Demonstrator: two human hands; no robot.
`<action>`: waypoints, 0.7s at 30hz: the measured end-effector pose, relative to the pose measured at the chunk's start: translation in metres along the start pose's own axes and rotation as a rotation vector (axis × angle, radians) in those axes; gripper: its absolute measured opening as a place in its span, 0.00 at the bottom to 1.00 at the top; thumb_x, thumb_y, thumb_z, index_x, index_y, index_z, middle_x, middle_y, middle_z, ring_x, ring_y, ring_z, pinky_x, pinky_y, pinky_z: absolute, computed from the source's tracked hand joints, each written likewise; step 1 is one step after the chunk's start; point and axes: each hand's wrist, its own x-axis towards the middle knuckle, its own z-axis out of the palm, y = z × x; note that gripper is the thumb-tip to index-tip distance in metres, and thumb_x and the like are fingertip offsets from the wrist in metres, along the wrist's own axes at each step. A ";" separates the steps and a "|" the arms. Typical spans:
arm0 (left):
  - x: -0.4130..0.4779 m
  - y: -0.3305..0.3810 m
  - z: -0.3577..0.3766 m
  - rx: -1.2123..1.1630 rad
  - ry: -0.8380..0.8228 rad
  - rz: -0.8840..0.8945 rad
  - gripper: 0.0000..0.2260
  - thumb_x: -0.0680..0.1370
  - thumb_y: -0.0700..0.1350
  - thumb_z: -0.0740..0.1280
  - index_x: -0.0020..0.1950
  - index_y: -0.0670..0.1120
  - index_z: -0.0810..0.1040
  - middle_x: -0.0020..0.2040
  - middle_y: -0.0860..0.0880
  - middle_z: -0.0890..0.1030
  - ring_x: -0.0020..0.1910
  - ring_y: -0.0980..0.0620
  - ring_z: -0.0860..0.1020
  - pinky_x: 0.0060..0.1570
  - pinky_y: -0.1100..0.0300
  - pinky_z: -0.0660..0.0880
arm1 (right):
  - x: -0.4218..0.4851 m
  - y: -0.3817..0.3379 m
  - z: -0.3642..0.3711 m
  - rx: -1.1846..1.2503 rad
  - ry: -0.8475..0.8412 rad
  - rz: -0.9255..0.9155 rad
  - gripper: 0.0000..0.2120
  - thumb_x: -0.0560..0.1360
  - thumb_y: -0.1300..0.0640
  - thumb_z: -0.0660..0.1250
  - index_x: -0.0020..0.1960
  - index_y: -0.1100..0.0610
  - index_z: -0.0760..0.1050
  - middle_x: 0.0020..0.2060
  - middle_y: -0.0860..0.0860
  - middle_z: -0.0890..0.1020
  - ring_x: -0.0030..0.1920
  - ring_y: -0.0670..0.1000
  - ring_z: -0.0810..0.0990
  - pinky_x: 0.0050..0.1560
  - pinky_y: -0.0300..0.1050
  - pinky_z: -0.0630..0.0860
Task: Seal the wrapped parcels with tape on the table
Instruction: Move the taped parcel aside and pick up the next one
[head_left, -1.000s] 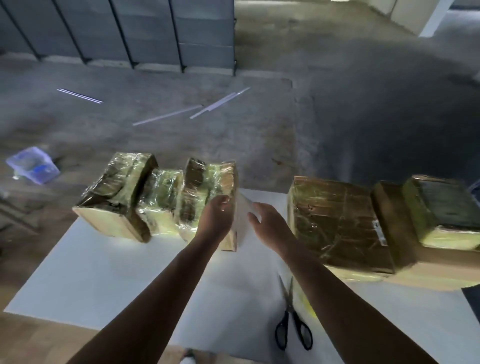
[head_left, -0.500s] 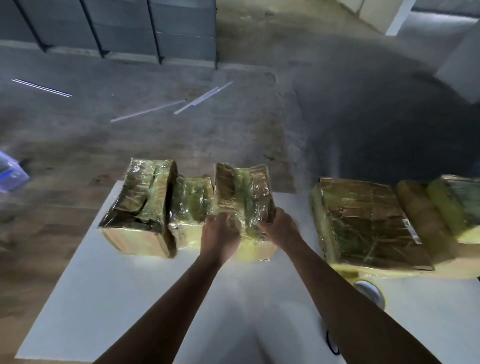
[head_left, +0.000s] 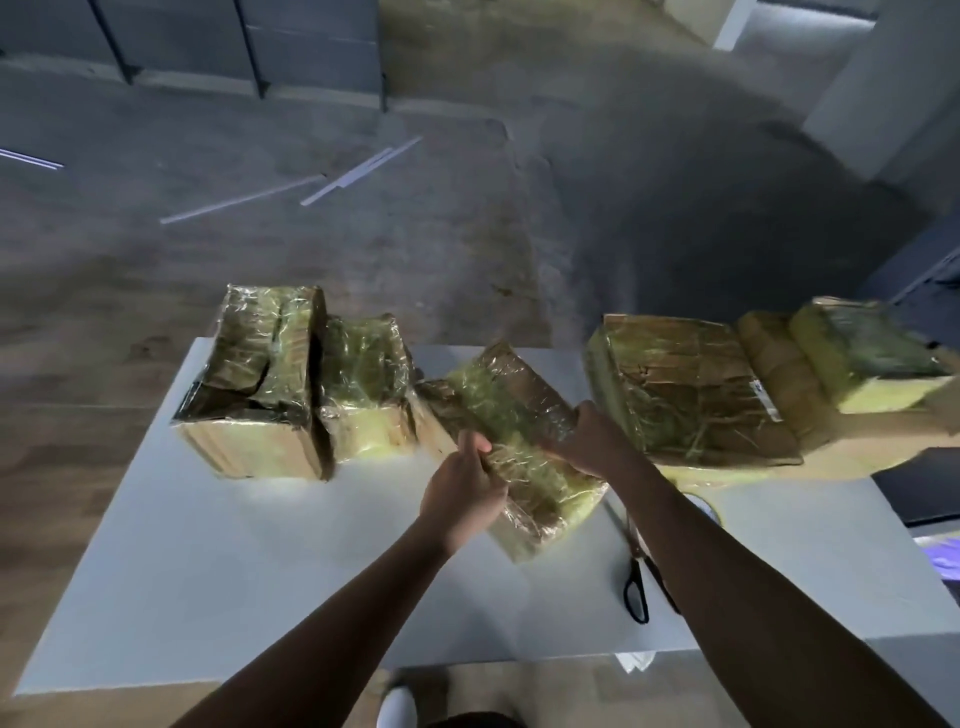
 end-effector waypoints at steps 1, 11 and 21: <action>-0.004 0.000 -0.002 0.003 -0.025 0.004 0.16 0.77 0.40 0.66 0.61 0.46 0.66 0.48 0.47 0.80 0.41 0.48 0.81 0.44 0.51 0.80 | -0.002 0.003 -0.001 -0.007 -0.008 -0.027 0.39 0.62 0.30 0.71 0.58 0.57 0.66 0.49 0.55 0.78 0.48 0.57 0.81 0.43 0.49 0.76; -0.022 0.019 0.009 0.529 0.140 0.381 0.18 0.78 0.44 0.64 0.68 0.48 0.73 0.64 0.48 0.75 0.64 0.47 0.71 0.61 0.52 0.72 | -0.016 0.031 -0.017 -0.114 -0.097 -0.339 0.18 0.72 0.48 0.71 0.57 0.54 0.71 0.49 0.52 0.77 0.45 0.53 0.77 0.44 0.45 0.71; -0.034 -0.001 0.019 0.732 0.063 0.333 0.15 0.76 0.53 0.63 0.58 0.46 0.75 0.64 0.43 0.72 0.68 0.44 0.65 0.66 0.44 0.64 | -0.020 0.018 0.001 -0.325 -0.081 -0.536 0.23 0.73 0.44 0.69 0.65 0.48 0.70 0.55 0.51 0.77 0.57 0.55 0.75 0.52 0.47 0.69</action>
